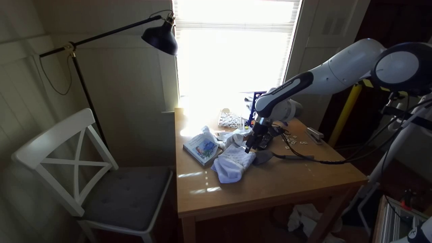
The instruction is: Fold the towel
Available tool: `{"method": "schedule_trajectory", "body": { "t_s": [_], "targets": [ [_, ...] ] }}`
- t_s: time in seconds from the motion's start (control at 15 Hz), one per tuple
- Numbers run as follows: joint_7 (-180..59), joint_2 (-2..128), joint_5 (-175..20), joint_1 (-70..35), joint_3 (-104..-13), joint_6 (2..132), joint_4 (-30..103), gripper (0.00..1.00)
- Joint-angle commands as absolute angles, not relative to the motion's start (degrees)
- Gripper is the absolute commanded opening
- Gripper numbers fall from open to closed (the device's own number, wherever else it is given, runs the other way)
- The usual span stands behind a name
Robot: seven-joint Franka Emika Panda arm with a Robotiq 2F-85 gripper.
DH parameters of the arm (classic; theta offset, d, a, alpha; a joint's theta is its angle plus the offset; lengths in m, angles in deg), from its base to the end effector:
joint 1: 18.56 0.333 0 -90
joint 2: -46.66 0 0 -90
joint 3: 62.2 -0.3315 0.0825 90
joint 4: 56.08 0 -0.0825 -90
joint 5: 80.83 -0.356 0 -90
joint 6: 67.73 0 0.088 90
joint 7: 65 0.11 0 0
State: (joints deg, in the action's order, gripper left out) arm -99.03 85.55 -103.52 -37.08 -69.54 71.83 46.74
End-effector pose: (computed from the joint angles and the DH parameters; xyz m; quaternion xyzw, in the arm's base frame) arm 0.6291 -0.1302 0.2011 -0.9857 -0.0311 -0.0446 0.1597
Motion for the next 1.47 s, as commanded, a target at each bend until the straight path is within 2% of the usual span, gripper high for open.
{"method": "schedule_trajectory", "body": {
  "t_s": [0.0, 0.6, 0.67, 0.73, 0.87, 0.93, 1.4],
  "targets": [
    [-101.3, 88.4, -105.9, -39.2, -72.5, 73.7, 44.5, 1.00],
    [-100.6, 91.4, -106.7, -40.1, -74.7, 73.2, 41.9, 1.00],
    [-100.3, 91.5, -106.7, -40.1, -74.7, 72.9, 41.7, 0.96],
    [-100.3, 91.7, -106.7, -40.2, -74.9, 72.7, 41.4, 0.74],
    [-100.2, 92.0, -106.6, -40.3, -75.0, 72.3, 40.9, 0.69],
    [-100.3, 92.1, -106.7, -40.3, -75.1, 72.2, 40.8, 0.63],
    [-99.4, 91.6, -106.4, -40.5, -74.6, 72.4, 40.7, 0.11]
  ]
}}
